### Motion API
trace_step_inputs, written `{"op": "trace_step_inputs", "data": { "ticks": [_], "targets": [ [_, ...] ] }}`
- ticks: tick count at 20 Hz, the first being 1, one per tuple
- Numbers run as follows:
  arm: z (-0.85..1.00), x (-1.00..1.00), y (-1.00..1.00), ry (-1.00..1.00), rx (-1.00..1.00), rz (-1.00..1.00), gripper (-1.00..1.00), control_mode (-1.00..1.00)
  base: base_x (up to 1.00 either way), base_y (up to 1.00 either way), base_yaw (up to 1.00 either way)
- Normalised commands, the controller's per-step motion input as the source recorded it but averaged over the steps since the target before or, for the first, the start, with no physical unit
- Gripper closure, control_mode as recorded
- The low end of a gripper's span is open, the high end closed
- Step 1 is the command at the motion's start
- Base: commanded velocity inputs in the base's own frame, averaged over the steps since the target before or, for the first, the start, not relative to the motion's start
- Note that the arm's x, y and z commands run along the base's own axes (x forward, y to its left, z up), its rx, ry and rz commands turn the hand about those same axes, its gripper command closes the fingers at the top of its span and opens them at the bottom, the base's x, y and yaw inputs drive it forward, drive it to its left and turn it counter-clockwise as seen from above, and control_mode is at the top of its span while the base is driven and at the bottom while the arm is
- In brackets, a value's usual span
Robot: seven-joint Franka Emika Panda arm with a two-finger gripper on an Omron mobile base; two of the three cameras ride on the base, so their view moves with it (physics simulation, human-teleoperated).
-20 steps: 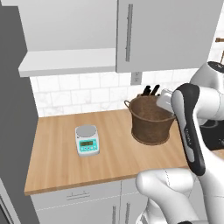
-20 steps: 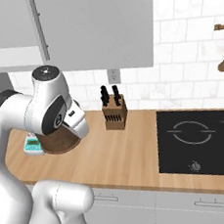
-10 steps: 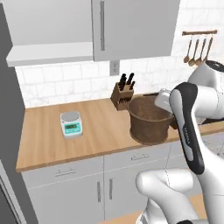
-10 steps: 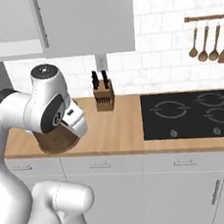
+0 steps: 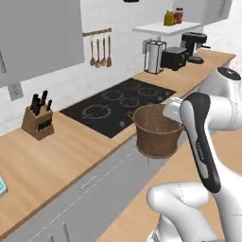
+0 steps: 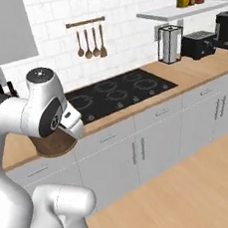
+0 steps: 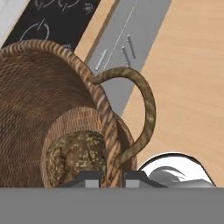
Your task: Open the cabinet, pick up the bread from the cabinet and place it in the basket. Then move the basket to the dining counter.
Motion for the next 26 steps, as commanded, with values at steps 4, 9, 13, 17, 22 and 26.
{"op": "trace_step_inputs", "data": {
  "ticks": [4,9,13,17,22,26],
  "targets": [
    [0.0,0.0,0.0,0.0,0.0,0.0,1.0,1.0,-0.03,0.0,-1.0],
    [0.0,0.0,0.0,0.0,0.0,0.0,1.0,1.0,0.0,0.0,-0.99],
    [0.0,0.0,0.0,0.0,0.0,0.0,1.0,1.0,0.0,0.0,-0.95],
    [0.0,0.0,0.0,0.0,0.0,0.0,1.0,1.0,0.0,0.0,-0.92],
    [0.0,0.0,0.0,0.0,0.0,0.0,1.0,1.0,0.0,0.0,-0.88],
    [0.0,0.0,0.0,0.0,0.0,0.0,1.0,1.0,0.0,-0.08,-0.81]
  ]
}}
